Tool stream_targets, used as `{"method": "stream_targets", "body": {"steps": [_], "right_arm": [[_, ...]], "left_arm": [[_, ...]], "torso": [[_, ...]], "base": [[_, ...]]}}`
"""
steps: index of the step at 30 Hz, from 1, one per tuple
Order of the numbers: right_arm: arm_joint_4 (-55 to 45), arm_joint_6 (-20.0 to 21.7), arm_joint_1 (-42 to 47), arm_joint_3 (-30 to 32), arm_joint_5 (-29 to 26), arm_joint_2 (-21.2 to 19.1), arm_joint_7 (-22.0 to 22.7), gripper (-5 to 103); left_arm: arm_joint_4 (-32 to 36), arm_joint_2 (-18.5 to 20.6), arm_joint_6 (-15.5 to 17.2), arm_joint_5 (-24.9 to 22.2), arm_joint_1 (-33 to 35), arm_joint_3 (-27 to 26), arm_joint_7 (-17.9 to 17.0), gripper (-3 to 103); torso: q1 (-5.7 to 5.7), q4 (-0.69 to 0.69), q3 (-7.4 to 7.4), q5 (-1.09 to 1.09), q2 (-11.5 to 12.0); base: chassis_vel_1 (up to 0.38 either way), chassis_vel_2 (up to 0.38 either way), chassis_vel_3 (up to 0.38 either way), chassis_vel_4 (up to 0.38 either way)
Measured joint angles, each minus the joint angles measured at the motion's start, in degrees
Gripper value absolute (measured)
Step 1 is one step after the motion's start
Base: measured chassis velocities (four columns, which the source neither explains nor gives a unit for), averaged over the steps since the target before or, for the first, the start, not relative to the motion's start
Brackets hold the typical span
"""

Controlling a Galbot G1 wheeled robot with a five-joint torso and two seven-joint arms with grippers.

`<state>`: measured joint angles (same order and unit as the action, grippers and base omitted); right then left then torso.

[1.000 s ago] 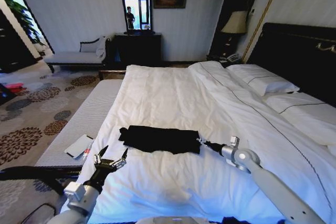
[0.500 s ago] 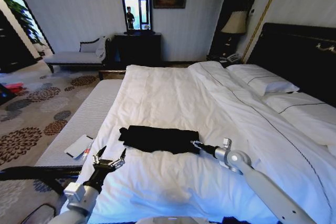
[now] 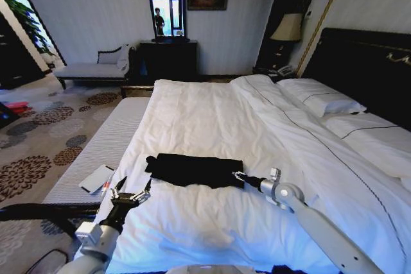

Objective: Fold the clothes on the bed.

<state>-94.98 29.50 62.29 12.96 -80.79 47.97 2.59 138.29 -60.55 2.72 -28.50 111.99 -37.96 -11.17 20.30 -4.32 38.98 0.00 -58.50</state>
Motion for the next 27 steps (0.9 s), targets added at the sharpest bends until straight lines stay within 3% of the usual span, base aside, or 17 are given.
{"method": "stream_targets", "body": {"steps": [2,7,9,11,27], "right_arm": [[-0.2,0.0,0.0,0.0,0.0,0.0,0.1,42],[-1.1,-0.1,0.1,0.0,0.0,0.0,0.4,15],[-1.1,-0.1,0.0,0.0,0.0,0.0,0.4,15],[-1.2,-0.1,0.0,0.0,-0.1,0.0,0.4,5],[-4.1,0.2,2.0,2.9,-0.4,-0.1,1.5,4]], "left_arm": [[0.1,0.0,0.1,-0.1,0.0,0.1,-0.1,100],[0.1,-0.2,0.1,0.1,0.2,1.1,-0.2,100],[0.0,-0.2,0.1,0.1,0.1,1.2,-0.2,100],[-0.1,-0.2,0.2,0.1,-0.1,1.2,-0.4,100],[-1.1,-0.7,0.4,-0.4,-1.1,-0.3,-1.3,100]], "torso": [[0.00,0.00,0.00,0.00,0.0],[0.00,0.00,0.00,0.00,0.0],[0.00,0.00,0.00,0.00,0.0],[0.00,0.00,0.00,0.00,0.0],[0.00,0.01,0.00,0.00,0.0]], "base": [[0.000,0.000,0.000,0.000],[0.000,0.000,0.000,0.000],[0.000,0.000,0.000,0.000],[0.000,0.000,0.000,0.000],[0.000,0.000,0.000,0.000]]}}
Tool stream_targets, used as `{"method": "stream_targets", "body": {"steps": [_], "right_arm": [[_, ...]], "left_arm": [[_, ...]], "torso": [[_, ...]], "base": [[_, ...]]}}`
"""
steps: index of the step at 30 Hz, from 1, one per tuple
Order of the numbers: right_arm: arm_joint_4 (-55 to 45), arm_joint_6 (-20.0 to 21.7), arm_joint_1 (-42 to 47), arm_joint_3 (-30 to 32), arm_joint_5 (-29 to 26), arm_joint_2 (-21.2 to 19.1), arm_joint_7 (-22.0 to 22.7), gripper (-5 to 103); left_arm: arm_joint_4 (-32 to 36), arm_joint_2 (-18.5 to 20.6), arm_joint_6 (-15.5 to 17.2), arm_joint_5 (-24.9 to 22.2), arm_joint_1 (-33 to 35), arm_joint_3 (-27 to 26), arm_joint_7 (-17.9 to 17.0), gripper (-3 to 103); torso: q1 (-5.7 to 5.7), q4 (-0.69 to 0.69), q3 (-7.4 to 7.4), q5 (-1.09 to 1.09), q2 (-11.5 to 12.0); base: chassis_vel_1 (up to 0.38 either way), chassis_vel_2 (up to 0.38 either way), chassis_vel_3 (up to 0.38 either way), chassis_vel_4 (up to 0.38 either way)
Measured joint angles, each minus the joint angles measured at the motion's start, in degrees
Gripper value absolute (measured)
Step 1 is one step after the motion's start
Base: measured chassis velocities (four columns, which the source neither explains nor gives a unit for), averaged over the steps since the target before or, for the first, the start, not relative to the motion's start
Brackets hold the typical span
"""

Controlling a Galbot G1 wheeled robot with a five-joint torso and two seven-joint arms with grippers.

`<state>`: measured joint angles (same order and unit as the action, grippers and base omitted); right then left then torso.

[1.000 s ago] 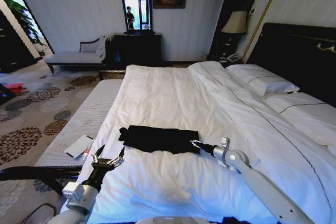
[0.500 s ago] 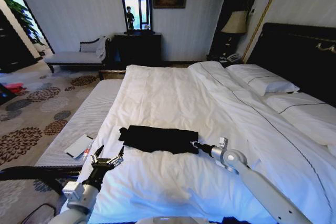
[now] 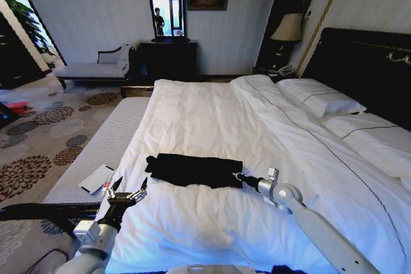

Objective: Fold the clothes on the bed.

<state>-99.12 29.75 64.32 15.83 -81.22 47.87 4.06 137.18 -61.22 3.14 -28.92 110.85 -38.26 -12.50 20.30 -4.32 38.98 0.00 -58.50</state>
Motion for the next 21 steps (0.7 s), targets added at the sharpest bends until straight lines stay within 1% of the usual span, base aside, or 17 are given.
{"method": "stream_targets", "body": {"steps": [2,3,7,9,12,13,16,19,21], "right_arm": [[-0.7,0.1,1.1,2.1,-0.1,-1.2,0.1,4],[-0.7,0.1,1.1,2.1,-0.1,-1.2,0.1,4],[-1.5,0.2,3.2,6.7,-1.3,-4.5,0.1,4],[-1.6,0.3,3.6,7.5,-1.6,-5.1,0.1,4],[-1.9,0.4,5.0,10.7,-2.8,-7.7,0.1,4],[-1.9,0.4,5.0,10.7,-2.8,-7.7,0.1,4],[-1.6,0.5,6.3,13.7,-3.6,-10.6,-0.1,4],[-1.1,0.5,6.5,14.6,-3.9,-11.9,-0.2,4],[-0.1,0.7,6.7,15.7,-4.1,-14.4,-0.5,4]], "left_arm": [[-0.2,0.0,0.0,-0.3,-0.2,-0.3,-0.1,100],[-0.2,0.0,0.0,-0.3,-0.2,-0.3,-0.1,100],[-0.2,0.4,0.0,-0.8,-0.5,-0.6,-0.1,100],[-0.1,0.4,0.0,-1.0,-0.5,-0.7,-0.1,100],[0.0,0.7,0.1,-1.5,-1.0,-0.7,-0.1,100],[0.0,0.7,0.1,-1.5,-1.0,-0.7,-0.1,100],[0.0,0.9,0.3,-2.1,-1.9,-0.4,-0.2,100],[0.0,0.9,0.4,-2.2,-2.2,-0.3,-0.3,100],[0.0,0.9,0.4,-2.5,-2.4,-0.2,-0.3,100]], "torso": [[0.00,0.00,0.00,-0.01,0.0],[0.00,0.00,0.00,-0.01,0.0],[0.00,-0.02,0.00,0.00,0.0],[0.00,-0.02,0.00,0.00,0.0],[0.00,-0.02,0.00,0.00,0.0],[0.00,-0.02,0.00,0.00,0.0],[0.00,-0.01,0.00,-0.01,0.0],[0.00,0.00,0.00,0.00,0.0],[0.00,-0.01,0.00,-0.01,0.0]], "base": [[0.000,0.000,0.000,0.000],[0.000,0.000,0.000,0.000],[0.000,0.000,0.000,0.000],[0.000,0.000,0.000,0.000],[0.000,0.000,0.000,0.000],[0.000,0.000,0.000,0.000],[0.000,0.000,0.000,0.000],[0.000,0.000,0.000,0.000],[0.000,0.000,0.000,0.000]]}}
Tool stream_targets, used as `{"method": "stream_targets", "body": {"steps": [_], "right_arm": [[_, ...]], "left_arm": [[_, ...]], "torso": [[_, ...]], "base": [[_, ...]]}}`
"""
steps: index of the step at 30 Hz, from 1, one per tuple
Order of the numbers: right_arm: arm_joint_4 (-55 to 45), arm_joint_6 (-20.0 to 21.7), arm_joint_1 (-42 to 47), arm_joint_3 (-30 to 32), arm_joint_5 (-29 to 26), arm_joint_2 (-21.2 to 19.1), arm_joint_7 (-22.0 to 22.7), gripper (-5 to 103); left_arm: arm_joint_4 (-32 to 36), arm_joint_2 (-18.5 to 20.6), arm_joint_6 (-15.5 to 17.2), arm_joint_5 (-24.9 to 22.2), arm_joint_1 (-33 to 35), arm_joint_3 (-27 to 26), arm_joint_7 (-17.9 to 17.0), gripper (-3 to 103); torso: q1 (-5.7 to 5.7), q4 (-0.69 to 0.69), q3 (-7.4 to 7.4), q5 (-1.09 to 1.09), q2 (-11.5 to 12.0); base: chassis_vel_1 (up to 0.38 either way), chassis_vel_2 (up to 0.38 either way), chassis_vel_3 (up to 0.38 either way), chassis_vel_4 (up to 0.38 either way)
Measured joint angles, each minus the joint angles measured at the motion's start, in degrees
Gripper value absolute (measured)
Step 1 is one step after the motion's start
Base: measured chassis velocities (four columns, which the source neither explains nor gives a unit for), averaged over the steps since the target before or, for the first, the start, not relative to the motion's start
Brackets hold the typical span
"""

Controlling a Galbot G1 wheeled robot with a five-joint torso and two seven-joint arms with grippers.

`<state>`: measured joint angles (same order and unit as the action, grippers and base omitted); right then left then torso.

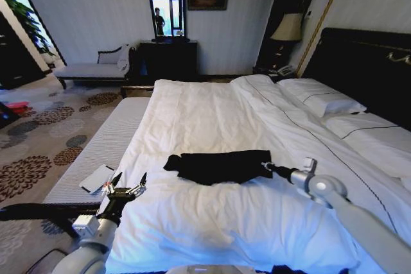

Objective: Fold the clothes on the bed.

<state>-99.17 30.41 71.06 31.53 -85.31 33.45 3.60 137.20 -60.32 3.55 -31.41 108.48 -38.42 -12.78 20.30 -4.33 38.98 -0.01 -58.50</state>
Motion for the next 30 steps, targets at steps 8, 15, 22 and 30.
{"method": "stream_targets", "body": {"steps": [8,15,22,30], "right_arm": [[4.4,0.4,-0.9,2.1,0.1,-6.0,-0.6,4],[-0.4,0.4,-1.4,0.7,5.2,-4.9,0.1,4],[-6.9,0.3,-6.1,-5.5,6.4,-1.8,2.6,4],[-10.0,0.7,-16.9,-19.5,3.9,2.6,7.1,4]], "left_arm": [[-0.4,-0.4,-0.2,-1.3,0.0,-1.0,0.2,100],[-0.9,-0.9,-0.5,-1.5,0.2,-1.3,0.3,100],[-1.0,-0.8,-0.5,-1.8,0.3,-1.9,0.3,100],[-0.9,-1.3,-0.5,-1.8,2.0,-4.0,0.5,100]], "torso": [[0.00,0.00,0.00,0.01,0.0],[0.00,0.00,0.00,0.01,0.0],[0.00,0.01,0.00,0.03,0.0],[0.00,0.00,0.00,0.03,0.0]], "base": [[0.000,0.000,0.000,0.000],[0.000,0.000,0.000,0.000],[0.000,0.000,0.000,0.000],[0.000,0.000,0.000,0.000]]}}
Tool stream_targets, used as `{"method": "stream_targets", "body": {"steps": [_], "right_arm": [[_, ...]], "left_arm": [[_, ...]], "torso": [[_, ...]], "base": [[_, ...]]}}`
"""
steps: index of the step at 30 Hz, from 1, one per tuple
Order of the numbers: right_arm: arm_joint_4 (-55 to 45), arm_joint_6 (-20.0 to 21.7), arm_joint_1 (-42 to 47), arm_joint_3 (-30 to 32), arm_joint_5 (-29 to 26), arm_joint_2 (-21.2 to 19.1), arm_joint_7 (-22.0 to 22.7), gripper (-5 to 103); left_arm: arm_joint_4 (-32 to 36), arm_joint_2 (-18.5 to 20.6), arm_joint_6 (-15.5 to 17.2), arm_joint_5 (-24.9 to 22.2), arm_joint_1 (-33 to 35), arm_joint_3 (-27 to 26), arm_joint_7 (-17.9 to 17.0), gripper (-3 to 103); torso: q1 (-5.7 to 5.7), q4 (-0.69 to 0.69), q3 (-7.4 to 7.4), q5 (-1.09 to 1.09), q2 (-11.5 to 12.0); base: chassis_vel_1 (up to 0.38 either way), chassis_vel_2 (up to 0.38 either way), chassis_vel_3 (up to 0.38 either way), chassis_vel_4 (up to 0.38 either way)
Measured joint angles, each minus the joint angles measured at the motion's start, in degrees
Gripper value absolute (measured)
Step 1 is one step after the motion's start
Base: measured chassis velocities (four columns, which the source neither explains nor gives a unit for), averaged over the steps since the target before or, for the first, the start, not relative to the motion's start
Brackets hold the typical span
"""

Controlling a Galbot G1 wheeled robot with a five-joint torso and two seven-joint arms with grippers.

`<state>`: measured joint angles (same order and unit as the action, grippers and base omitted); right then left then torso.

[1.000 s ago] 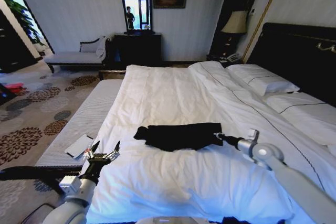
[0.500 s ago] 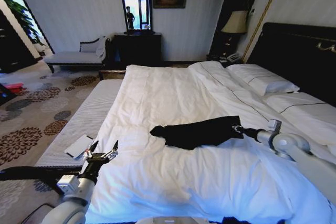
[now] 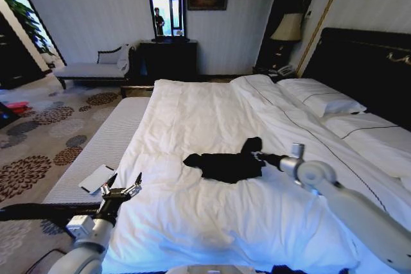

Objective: Fold the clothes on the bed.

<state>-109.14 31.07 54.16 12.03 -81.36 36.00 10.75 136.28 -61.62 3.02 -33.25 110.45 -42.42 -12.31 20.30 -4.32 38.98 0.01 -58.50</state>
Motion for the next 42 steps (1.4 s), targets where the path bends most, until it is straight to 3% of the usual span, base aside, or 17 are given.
{"method": "stream_targets", "body": {"steps": [8,26,28,33,36,38,41,42], "right_arm": [[1.6,-0.1,-8.0,-9.6,-1.3,5.0,2.4,4],[5.8,-0.8,-10.4,-16.6,3.0,10.6,1.4,2],[4.8,-0.6,-10.2,-16.8,3.4,10.4,0.8,12],[2.2,-0.5,-8.5,-17.2,6.5,9.0,0.0,23],[0.3,-0.5,-7.5,-17.4,7.9,8.5,-0.1,39],[0.1,-0.6,-7.5,-17.4,7.9,8.5,-0.1,39],[0.3,-1.6,-9.0,-16.7,6.7,9.3,1.2,55],[0.3,-1.6,-9.0,-16.7,6.7,9.3,1.2,55]], "left_arm": [[0.0,-0.5,-0.1,0.0,0.7,-0.6,0.1,100],[-0.4,-0.6,-0.1,-0.3,1.0,-1.8,0.0,100],[-0.5,-0.6,-0.1,-0.3,0.9,-1.8,0.0,100],[-0.6,-0.6,0.1,-0.5,0.4,-1.8,0.0,100],[-0.7,-0.5,0.3,-0.7,0.0,-1.8,-0.2,100],[-0.7,-0.5,0.3,-0.7,0.0,-1.7,-0.3,100],[-0.3,-0.5,0.4,-0.5,0.3,-1.4,-0.3,100],[-0.3,-0.5,0.4,-0.5,0.3,-1.4,-0.3,100]], "torso": [[0.00,0.01,0.00,0.00,0.0],[0.00,0.00,0.00,-0.01,0.0],[0.00,0.01,0.01,-0.01,0.0],[0.00,-0.02,0.00,-0.01,0.0],[0.00,-0.02,0.00,-0.02,0.0],[0.00,-0.01,0.00,-0.01,0.0],[0.00,0.00,-0.01,-0.01,0.0],[0.00,0.00,-0.01,-0.01,0.0]], "base": [[0.000,0.000,0.000,0.000],[0.000,0.000,0.000,0.000],[0.000,0.000,0.000,0.000],[0.000,0.000,0.000,0.000],[0.000,0.000,0.000,0.000],[0.000,0.000,0.000,0.000],[0.000,0.000,0.000,0.000],[0.000,0.000,0.000,0.000]]}}
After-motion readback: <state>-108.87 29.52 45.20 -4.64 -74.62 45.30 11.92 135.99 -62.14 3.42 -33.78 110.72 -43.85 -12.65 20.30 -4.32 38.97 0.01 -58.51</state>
